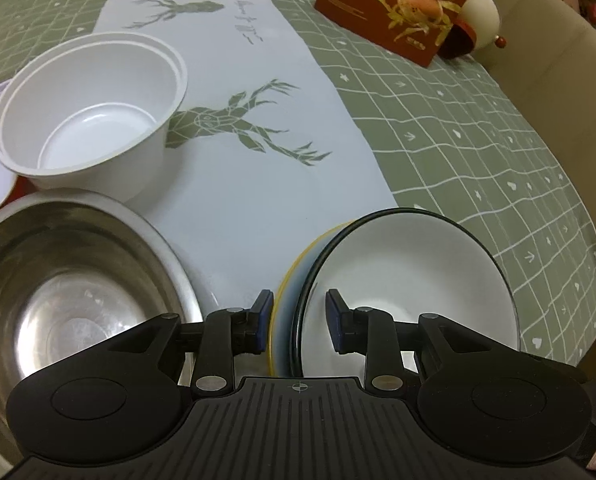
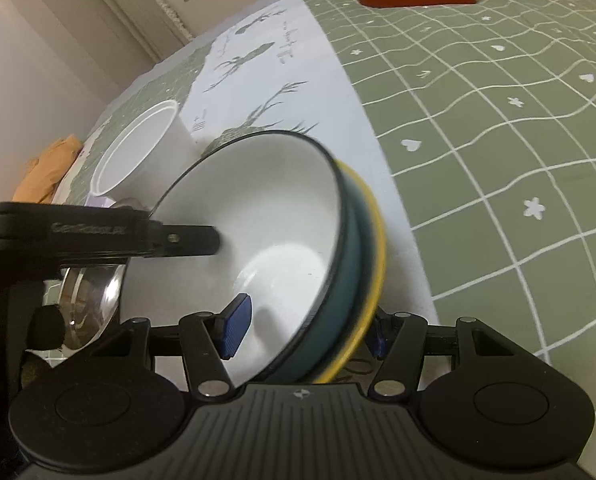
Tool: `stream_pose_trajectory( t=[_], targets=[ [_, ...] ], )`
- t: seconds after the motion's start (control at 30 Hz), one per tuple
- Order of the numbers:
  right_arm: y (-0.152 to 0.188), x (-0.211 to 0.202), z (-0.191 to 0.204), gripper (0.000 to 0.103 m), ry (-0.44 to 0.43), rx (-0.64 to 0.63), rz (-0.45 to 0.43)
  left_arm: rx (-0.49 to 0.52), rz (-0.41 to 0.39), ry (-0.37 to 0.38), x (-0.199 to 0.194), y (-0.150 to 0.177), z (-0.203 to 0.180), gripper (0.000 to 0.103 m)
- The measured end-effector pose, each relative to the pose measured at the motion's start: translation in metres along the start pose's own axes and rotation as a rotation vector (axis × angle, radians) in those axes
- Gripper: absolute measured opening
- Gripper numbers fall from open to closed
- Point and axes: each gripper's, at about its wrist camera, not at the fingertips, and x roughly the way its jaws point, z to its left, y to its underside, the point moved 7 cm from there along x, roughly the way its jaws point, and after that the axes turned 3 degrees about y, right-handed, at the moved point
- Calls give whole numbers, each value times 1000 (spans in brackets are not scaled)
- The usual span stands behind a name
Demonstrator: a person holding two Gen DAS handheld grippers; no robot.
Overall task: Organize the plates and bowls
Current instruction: 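Open both tools and release the blue bowl rim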
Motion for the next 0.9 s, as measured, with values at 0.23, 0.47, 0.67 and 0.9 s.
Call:
stream_pose_trajectory(
  t=[0.23, 0.47, 0.67, 0.9],
  targets=[
    [-4, 3, 3, 63, 1, -28, -27, -55, 2, 54, 3, -2, 9, 30],
    [-14, 13, 7, 67, 28, -34, -55, -46, 7, 53, 4, -4, 9, 30],
    [-30, 21, 5, 68, 26, -10, -69, -37, -3, 14, 5, -10, 8, 30],
    [-33, 27, 2, 68, 23, -19, -70, -6, -14, -17, 4, -13, 3, 30]
  ],
)
